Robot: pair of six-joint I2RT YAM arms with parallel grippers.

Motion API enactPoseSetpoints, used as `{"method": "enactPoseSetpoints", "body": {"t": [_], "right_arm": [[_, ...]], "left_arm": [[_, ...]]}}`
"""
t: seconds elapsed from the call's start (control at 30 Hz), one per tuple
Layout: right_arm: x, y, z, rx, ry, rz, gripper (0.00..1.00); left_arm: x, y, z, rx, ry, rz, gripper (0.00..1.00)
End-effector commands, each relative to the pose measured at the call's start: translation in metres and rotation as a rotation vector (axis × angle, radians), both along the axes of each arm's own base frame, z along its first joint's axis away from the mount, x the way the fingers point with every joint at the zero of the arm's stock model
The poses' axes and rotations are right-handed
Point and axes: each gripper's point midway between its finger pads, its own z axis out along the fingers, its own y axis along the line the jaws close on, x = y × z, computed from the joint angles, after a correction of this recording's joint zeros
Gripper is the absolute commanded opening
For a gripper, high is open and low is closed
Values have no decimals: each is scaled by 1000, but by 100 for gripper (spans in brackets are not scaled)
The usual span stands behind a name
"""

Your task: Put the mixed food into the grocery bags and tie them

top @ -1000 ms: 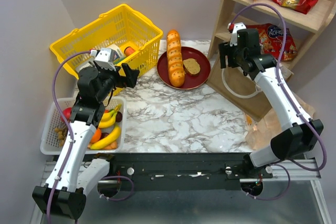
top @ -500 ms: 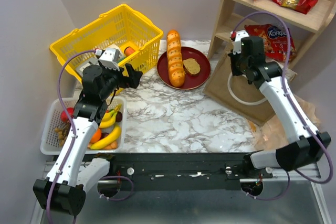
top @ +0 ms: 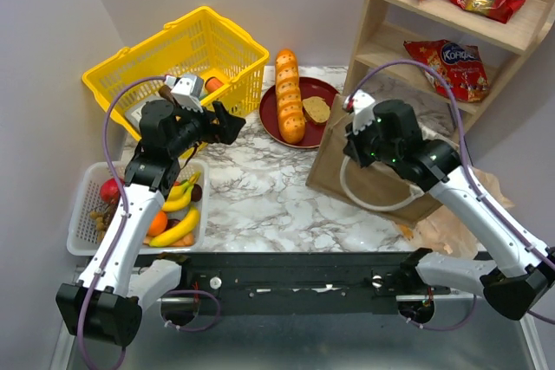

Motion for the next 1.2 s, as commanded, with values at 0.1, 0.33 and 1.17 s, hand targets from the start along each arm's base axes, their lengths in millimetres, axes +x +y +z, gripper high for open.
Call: {"method": "enactPoseSetpoints", "body": {"t": [0.1,0.33,1.17], "right_arm": [[-15,84,-1,212,-80,230,1],[-21,106,-23,219,-68,295,1],[-46,106,-5,272,-112,358,2]], "left_arm": [[-19,-41,50,-224,13,-204,99],[-27,-105,15,-276,194,-375,99],[-15,-195,-72,65,450,-519,62]]}}
